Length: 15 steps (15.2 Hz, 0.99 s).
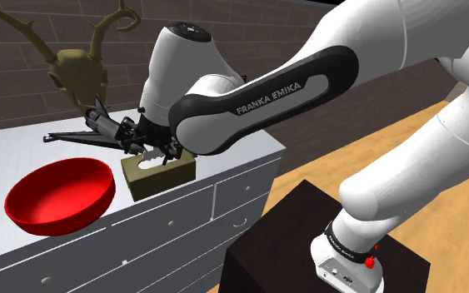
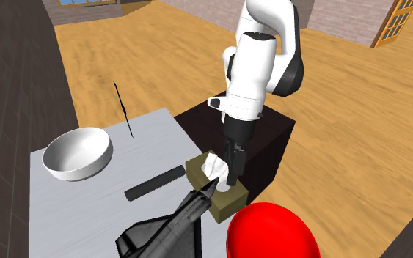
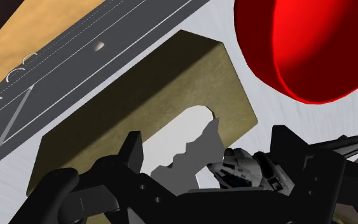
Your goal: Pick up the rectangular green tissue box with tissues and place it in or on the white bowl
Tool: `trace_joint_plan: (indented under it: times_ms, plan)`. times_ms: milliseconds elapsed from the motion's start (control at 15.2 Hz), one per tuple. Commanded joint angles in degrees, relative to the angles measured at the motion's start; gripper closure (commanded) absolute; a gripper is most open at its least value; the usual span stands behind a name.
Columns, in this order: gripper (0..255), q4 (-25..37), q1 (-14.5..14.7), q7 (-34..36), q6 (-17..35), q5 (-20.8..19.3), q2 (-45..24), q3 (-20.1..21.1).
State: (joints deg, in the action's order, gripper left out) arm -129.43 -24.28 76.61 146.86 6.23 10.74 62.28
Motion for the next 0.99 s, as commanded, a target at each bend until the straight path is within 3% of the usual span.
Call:
trace_joint_plan:
  times_ms: [0, 66, 660, 924]
  plan:
    - [0, 0.0, 0.0, 0.0, 0.0, 0.0, 0.0, 0.0]
    - [255, 0.0, 0.0, 0.0, 0.0, 0.0, 0.0, 0.0]
    - [255, 0.0, 0.0, 0.0, 0.0, 0.0, 0.0, 0.0]
    - [255, 1.8, 1.6, -2.0, -3.3, 2.5, 2.1, -2.2]
